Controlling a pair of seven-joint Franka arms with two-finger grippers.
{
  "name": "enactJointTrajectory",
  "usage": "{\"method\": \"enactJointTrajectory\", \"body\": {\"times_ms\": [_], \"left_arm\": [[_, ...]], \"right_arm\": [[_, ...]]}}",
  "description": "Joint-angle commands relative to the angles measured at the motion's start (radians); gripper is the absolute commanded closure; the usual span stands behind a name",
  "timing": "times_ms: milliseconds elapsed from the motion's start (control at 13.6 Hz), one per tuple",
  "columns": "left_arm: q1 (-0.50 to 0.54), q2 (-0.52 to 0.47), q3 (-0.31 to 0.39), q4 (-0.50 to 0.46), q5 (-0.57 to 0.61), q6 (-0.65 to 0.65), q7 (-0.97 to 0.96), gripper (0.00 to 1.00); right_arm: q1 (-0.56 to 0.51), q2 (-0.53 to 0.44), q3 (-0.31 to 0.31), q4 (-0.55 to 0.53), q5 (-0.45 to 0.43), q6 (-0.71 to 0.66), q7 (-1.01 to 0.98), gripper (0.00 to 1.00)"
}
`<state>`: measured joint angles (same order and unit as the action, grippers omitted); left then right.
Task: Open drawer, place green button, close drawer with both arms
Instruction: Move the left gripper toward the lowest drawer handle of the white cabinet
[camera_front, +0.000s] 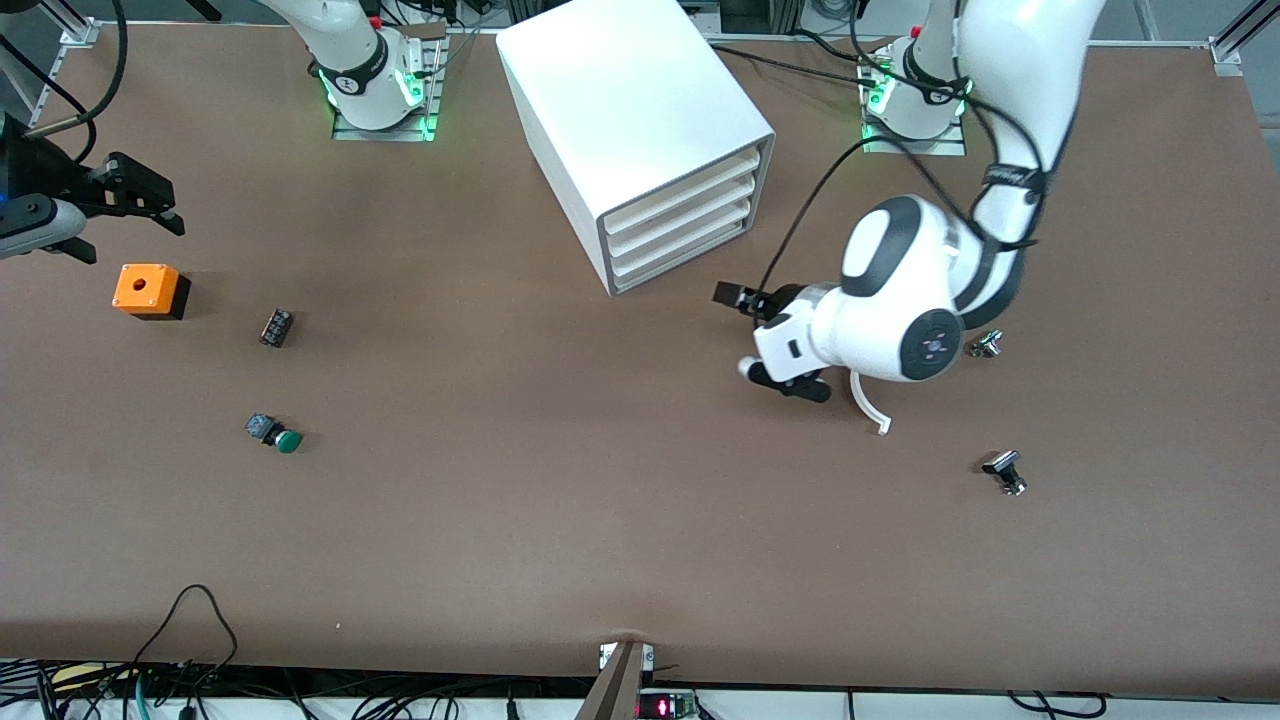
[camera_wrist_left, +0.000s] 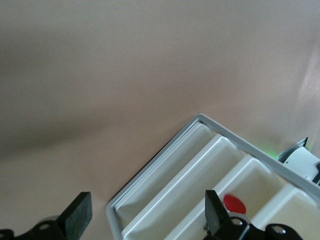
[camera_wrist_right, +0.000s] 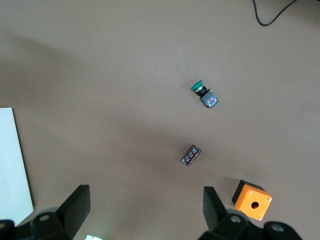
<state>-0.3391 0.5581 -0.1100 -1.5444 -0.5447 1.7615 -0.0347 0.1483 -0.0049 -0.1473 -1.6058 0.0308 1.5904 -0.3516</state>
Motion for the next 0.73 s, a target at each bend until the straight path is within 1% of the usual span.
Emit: {"method": "enactJointTrajectory", "body": {"times_ms": [0,147,367,514,661], "left_arm": [[-0.035,0.043,0.009,-0.014,-0.050,0.024,0.006,0.01],[-0.063,0.069,0.009,-0.028,-0.058,0.039,0.006,0.01],[-0.098,0.071,0.009,-0.097,-0.098,0.108,0.006,0.01],[-0.116,0.071,0.009,-0.120,-0.100,0.115,0.004,0.01],[-0.142,0.078,0.009,-0.140,-0.130,0.115,0.006,0.01]], "right_arm": [[-0.007,0.008,0.005,0.020,-0.006,-0.006,-0.010,0.00],[-0.007,0.008,0.005,0.020,-0.006,-0.007,-0.010,0.00],[-0.007,0.008,0.005,0.018,-0.006,-0.007,-0.007,0.00],[-0.007,0.008,0.005,0.020,-0.006,-0.007,-0.010,0.01],[-0.006,0.008,0.005,0.020,-0.008,-0.007,-0.010,0.00]]}}
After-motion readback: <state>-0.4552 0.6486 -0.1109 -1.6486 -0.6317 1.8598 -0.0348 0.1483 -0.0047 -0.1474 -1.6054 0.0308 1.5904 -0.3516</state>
